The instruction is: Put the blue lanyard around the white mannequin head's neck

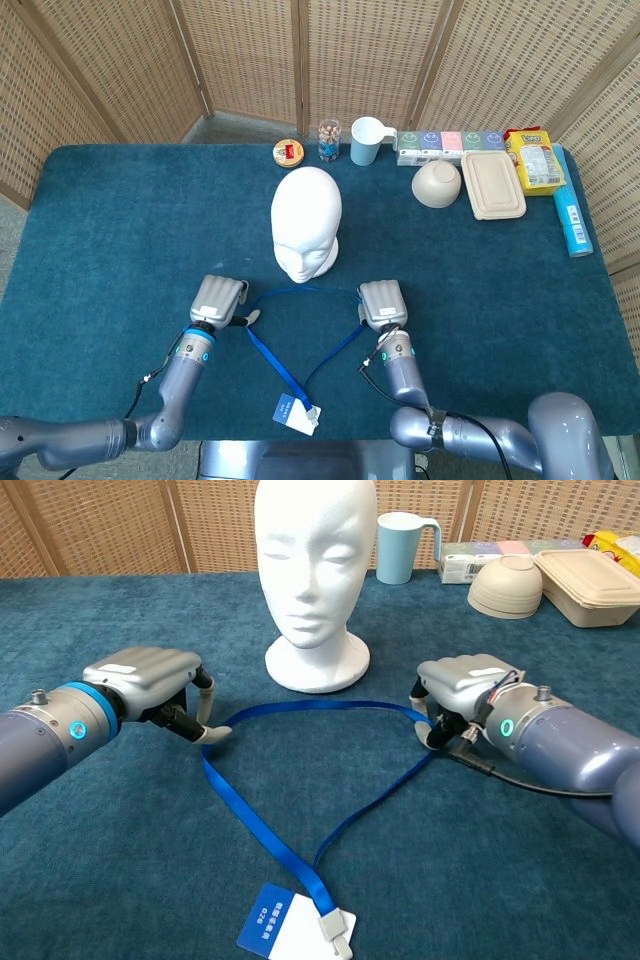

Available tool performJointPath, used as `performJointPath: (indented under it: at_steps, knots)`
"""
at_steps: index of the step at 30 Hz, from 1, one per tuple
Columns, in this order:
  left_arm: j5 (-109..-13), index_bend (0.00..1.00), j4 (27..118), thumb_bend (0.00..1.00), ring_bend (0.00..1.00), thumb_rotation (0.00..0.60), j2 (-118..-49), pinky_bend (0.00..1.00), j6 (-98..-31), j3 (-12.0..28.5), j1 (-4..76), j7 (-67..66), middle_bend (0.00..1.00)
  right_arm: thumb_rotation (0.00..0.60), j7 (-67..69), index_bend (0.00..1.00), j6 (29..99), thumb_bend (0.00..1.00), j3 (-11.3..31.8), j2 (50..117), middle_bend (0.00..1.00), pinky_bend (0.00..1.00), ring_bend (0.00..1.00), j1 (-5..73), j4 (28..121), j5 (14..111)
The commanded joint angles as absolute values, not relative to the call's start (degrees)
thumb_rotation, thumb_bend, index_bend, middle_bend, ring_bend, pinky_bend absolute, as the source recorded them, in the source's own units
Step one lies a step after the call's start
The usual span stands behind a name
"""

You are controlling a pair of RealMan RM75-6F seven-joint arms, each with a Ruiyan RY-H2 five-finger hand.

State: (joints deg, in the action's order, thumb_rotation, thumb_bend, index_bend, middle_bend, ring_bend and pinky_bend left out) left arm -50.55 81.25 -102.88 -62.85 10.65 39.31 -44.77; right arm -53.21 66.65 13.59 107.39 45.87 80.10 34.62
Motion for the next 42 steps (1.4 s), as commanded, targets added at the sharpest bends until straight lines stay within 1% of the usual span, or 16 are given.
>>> performJointPath:
  at_steps: [1, 9, 14, 19, 23, 28, 37, 42]
  knots:
    - [-50.6, 0.54, 80.7, 0.28, 1.0, 0.267, -103.5, 1.0, -63.2, 10.7, 39.6, -44.5, 1.0, 0.519, -53.0, 0.59, 66.6, 0.59, 13.5, 107.3, 1.0, 1.0, 1.0, 45.8, 80.0, 34.6]
    - [-50.8, 0.59, 80.0, 0.32, 1.0, 0.283, -104.3, 1.0, -63.8, 10.4, 39.9, -44.4, 1.0, 0.532, -52.5, 0.59, 66.4, 0.59, 13.6, 107.1, 1.0, 1.0, 1.0, 45.7, 80.0, 34.4]
    - [-50.8, 0.59, 79.6, 0.34, 1.0, 0.284, -104.8, 1.0, -64.0, 10.0, 40.0, -44.4, 1.0, 0.529, -52.1, 0.59, 66.3, 0.59, 13.6, 106.9, 1.0, 1.0, 1.0, 45.6, 80.1, 34.4]
    - [-51.4, 0.59, 78.9, 0.34, 1.0, 0.3, -105.3, 1.0, -64.4, 9.5, 39.9, -44.5, 1.0, 0.533, -51.6, 0.59, 65.9, 0.59, 13.7, 106.8, 1.0, 1.0, 1.0, 45.5, 80.2, 34.2]
    - [-51.5, 0.59, 78.5, 0.35, 1.0, 0.322, -105.7, 1.0, -64.5, 9.3, 40.0, -44.5, 1.0, 0.534, -51.3, 0.59, 65.8, 0.59, 13.7, 106.7, 1.0, 1.0, 1.0, 45.5, 80.3, 34.1]
    - [-51.8, 0.6, 78.0, 0.39, 1.0, 0.375, -106.2, 1.0, -64.6, 9.3, 40.3, -44.8, 1.0, 0.527, -51.0, 0.59, 65.8, 0.59, 13.7, 106.5, 1.0, 1.0, 1.0, 45.5, 80.3, 34.0]
    - [-51.8, 0.61, 77.2, 0.4, 1.0, 0.409, -106.9, 1.0, -64.7, 9.3, 40.5, -45.1, 1.0, 0.532, -50.6, 0.59, 65.5, 0.59, 13.8, 106.2, 1.0, 1.0, 1.0, 45.5, 80.5, 33.8]
    - [-51.6, 0.64, 76.8, 0.43, 1.0, 0.447, -107.2, 1.0, -64.6, 9.4, 40.5, -45.2, 1.0, 0.538, -50.4, 0.6, 65.5, 0.59, 13.8, 106.1, 1.0, 1.0, 1.0, 45.4, 80.6, 33.6]
